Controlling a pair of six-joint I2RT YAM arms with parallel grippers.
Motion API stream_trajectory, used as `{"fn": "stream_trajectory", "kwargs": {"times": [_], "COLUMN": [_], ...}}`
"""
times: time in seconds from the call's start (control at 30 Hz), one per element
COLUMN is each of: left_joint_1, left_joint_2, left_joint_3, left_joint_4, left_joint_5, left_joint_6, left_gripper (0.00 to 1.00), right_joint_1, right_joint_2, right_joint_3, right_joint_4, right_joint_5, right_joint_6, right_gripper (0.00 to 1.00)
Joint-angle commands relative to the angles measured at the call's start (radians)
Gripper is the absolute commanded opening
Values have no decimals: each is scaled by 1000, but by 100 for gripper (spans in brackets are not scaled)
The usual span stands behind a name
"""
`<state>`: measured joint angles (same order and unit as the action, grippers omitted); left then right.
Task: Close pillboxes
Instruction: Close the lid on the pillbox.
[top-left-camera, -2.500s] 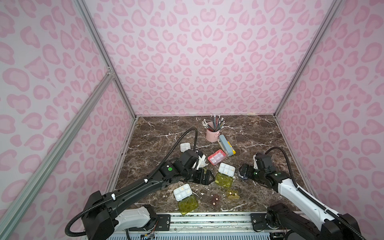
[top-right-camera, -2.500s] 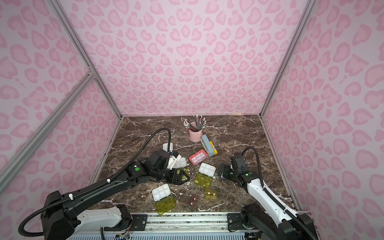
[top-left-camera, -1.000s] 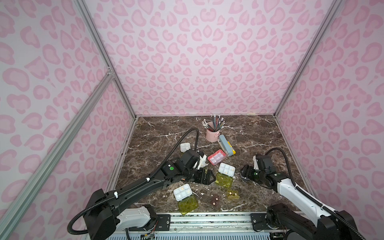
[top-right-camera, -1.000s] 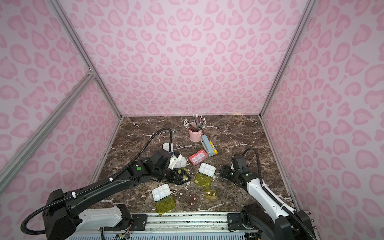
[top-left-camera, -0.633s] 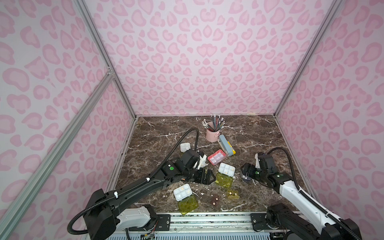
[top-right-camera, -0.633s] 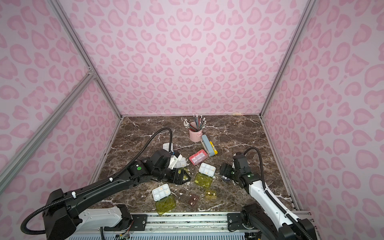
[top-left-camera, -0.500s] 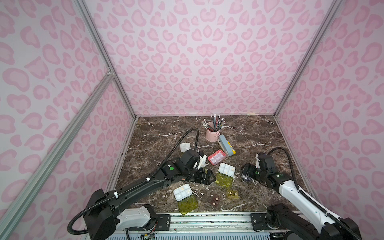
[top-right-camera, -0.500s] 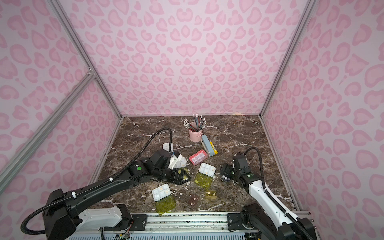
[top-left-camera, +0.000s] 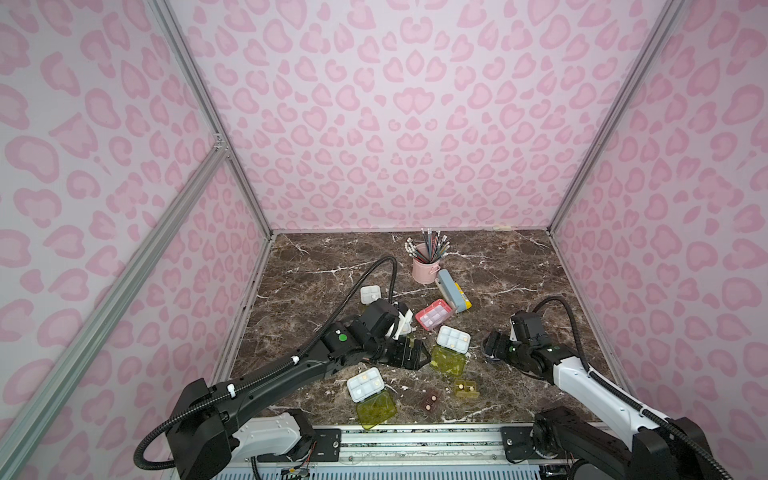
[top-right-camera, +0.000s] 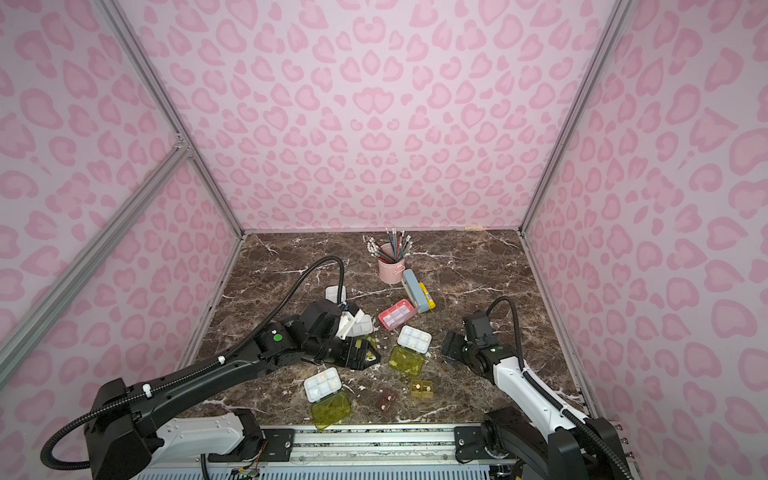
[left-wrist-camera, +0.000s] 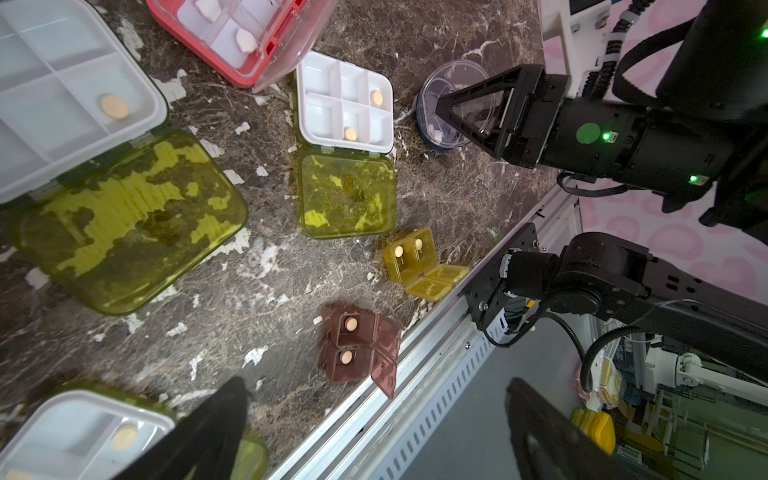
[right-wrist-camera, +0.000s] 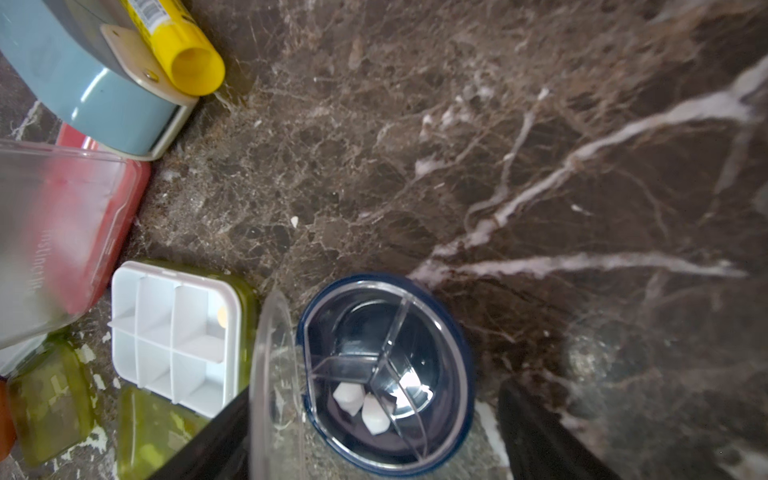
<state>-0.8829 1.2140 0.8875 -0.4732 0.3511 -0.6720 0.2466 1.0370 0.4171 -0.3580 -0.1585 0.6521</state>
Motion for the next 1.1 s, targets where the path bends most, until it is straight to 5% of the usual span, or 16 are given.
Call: {"fn": "stream_trajectory", "kwargs": {"times": [0.0, 0.37, 1.07], "left_joint_1": [1, 0, -2], "left_joint_2": [4, 7, 28], "left_joint_3": [-1, 1, 11], "left_joint_4": [31, 32, 34], "left_joint_5": [3, 2, 10], "left_joint_6": [2, 0, 4], "left_gripper": [98, 99, 98], "right_joint_1": [-4, -9, -20], "right_joint_2": [4, -2, 9], "right_joint_3": [-9, -21, -30], "right_joint_4": [28, 42, 58], "right_joint_5": [-8, -29, -42], "right_joint_6": [5, -1, -6], "right_gripper": [84, 68, 54]}}
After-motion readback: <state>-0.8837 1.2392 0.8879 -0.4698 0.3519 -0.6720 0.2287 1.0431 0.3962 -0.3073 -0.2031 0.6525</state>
